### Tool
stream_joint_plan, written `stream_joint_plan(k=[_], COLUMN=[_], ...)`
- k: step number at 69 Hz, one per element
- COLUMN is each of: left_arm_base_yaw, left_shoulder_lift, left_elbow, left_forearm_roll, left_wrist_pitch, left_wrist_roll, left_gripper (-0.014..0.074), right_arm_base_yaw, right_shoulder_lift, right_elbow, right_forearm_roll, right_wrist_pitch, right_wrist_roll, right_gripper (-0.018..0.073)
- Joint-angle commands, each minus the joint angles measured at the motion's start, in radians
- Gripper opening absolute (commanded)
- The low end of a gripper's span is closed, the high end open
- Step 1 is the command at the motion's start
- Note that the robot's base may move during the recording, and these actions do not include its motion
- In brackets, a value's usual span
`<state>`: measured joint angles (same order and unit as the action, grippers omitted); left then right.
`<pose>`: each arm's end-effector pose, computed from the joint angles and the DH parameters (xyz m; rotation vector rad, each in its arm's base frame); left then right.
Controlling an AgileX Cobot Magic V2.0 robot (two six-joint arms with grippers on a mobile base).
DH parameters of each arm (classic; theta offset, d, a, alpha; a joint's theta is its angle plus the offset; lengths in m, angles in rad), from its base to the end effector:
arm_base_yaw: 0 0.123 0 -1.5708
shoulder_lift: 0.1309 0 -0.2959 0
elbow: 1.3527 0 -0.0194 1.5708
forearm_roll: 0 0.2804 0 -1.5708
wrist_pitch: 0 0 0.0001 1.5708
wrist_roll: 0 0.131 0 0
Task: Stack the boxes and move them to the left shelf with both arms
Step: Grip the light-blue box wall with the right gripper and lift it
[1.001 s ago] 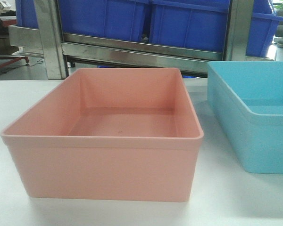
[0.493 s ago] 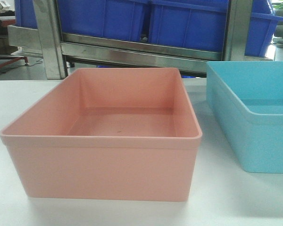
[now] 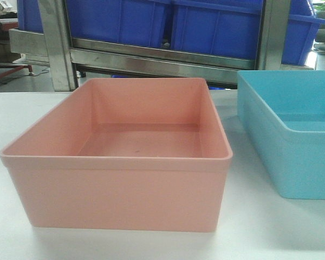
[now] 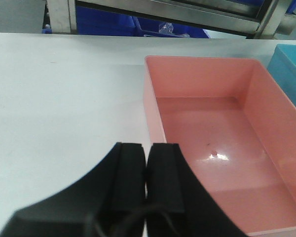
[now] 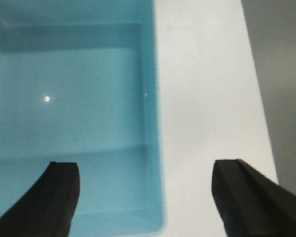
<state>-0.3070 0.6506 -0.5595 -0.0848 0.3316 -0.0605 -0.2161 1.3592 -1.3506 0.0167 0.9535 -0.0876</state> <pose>0.1839 -0.0621 0.3066 0.1781 1.9104 -0.3287 0.3306 -0.0707 0.3587 0.1630 2.4434 -0.1136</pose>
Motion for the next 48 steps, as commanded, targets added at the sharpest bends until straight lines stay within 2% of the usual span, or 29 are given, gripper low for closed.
stream_joint_plan(k=[1,9,41,48], left_arm_base_yaw=[-0.005,-0.005,-0.005,-0.005], left_shoulder_lift=[-0.003,-0.003,-0.003,-0.003], left_elbow=[-0.028,-0.028,-0.028,-0.028], left_forearm_roll=[-0.002,-0.002,-0.002,-0.002], left_wrist_pitch=[-0.083,-0.083,-0.083,-0.083], left_wrist_roll=[0.002,0.002,0.002,0.002], left_gripper=[-0.0010,-0.0010,-0.0010,-0.0010], right_arm_base_yaw=[-0.045,-0.055,-0.055,-0.055], right_shoulder_lift=[0.032,0.129,0.461,0.486], right_elbow=[-0.059,-0.068,-0.068,-0.068], right_forearm_roll=[0.002,0.012,0.012,0.012], right_wrist_pitch=[0.002,-0.035,-0.206,-0.212], right_wrist_roll=[-0.110,-0.212,-0.217,-0.217], right_gripper=[0.0589,0.0589,0.0588,0.0509])
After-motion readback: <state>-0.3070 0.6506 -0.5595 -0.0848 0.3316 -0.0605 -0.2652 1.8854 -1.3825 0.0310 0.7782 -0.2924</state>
